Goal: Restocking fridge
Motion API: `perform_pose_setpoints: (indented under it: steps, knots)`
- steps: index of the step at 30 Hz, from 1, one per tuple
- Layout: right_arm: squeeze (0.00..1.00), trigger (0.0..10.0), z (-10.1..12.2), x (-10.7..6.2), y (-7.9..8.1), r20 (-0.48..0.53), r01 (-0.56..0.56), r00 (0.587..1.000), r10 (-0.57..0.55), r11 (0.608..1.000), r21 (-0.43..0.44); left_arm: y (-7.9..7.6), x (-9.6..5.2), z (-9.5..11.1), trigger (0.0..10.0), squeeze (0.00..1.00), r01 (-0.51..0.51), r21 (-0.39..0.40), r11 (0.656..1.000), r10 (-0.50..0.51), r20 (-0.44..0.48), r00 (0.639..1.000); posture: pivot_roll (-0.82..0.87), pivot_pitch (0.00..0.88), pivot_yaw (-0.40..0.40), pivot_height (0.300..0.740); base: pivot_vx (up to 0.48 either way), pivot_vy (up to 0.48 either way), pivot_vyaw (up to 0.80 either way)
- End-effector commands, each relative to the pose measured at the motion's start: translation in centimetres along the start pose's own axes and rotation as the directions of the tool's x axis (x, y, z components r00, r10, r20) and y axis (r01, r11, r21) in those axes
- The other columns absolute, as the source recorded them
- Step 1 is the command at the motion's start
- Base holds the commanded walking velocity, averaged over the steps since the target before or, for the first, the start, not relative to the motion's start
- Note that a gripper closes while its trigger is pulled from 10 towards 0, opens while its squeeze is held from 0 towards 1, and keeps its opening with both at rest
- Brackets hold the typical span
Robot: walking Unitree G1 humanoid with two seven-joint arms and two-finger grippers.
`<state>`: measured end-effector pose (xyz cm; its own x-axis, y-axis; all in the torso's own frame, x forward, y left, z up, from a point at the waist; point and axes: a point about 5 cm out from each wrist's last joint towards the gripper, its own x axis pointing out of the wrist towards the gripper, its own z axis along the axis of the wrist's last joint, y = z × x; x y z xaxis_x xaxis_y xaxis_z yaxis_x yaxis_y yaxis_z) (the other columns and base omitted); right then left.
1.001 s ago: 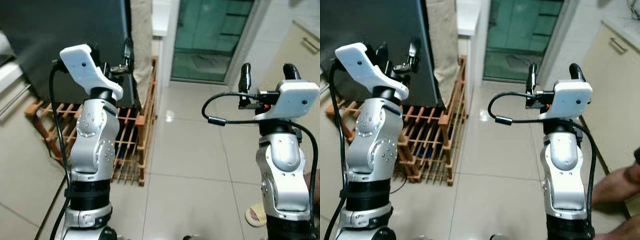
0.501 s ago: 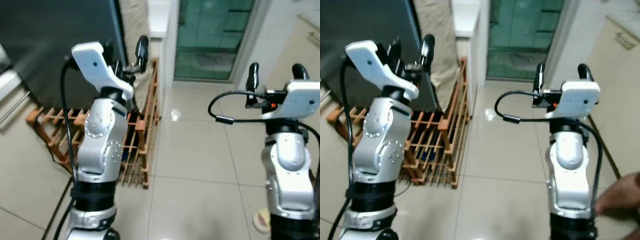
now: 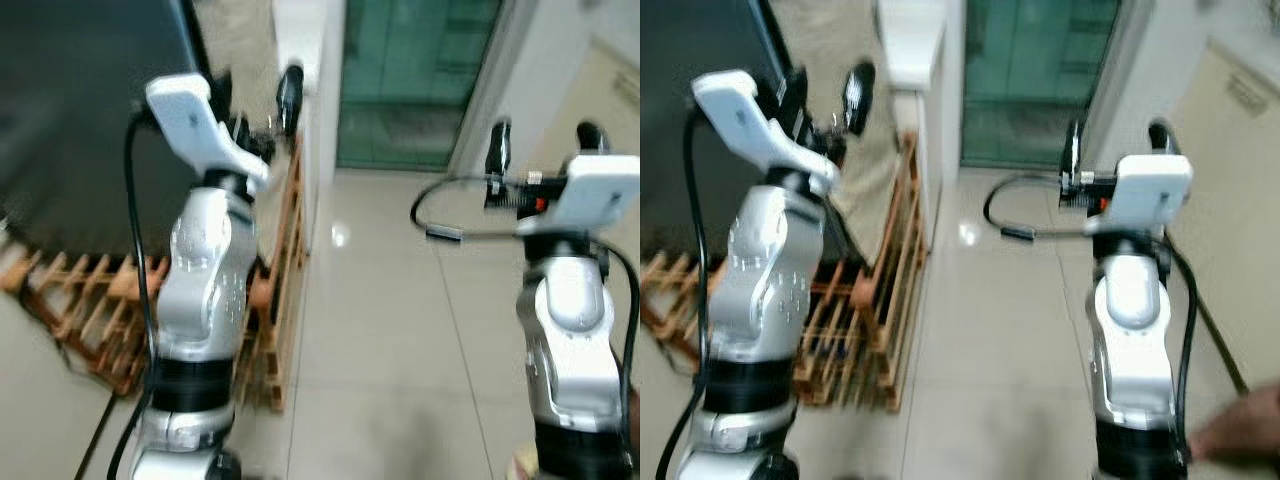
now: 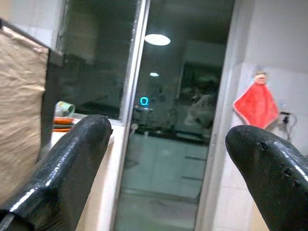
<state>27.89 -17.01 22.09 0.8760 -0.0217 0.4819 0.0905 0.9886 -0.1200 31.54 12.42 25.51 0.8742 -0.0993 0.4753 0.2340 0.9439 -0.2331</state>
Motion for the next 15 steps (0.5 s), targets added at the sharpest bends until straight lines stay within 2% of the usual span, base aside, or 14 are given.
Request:
perform_pose_setpoints:
  steps: [1, 7, 10, 15]
  knots:
    - [0.14, 10.0, -0.4, -0.1, -0.8, -0.027, 0.013, 1.0, -0.013, 1.0, 0.01, -0.8, 0.4, -0.2, 10.0, 0.0, 0.022, 0.011, 1.0, -0.022, -0.016, 1.0, -0.11, 0.0, 0.011, 0.74, 0.0, 0.0, 0.0]
    - [0.13, 10.0, -2.0, -0.7, -0.4, -0.135, -0.001, 0.991, 0.017, 0.994, 0.112, 0.6, 1.6, -1.7, 10.0, 0.0, -0.072, 0.041, 0.997, 0.076, -0.108, 0.991, -0.12, 0.0, 0.017, 0.74, 0.0, 0.0, 0.0]
    - [0.14, 10.0, -2.6, -1.1, -0.3, -0.171, -0.005, 0.985, 0.028, 0.991, 0.136, 0.4, 2.3, -2.8, 10.0, 0.0, -0.092, 0.044, 0.995, 0.098, -0.15, 0.984, -0.13, 0.0, 0.024, 0.74, 0.0, 0.0, 0.0]
    - [0.13, 10.0, -3.1, -1.8, -0.1, -0.211, -0.002, 0.977, 0.036, 0.987, 0.162, 0.6, 3.2, -4.0, 10.0, 0.0, -0.153, 0.094, 0.984, 0.168, -0.188, 0.968, -0.15, 0.0, 0.045, 0.74, 0.0, 0.0, 0.0]
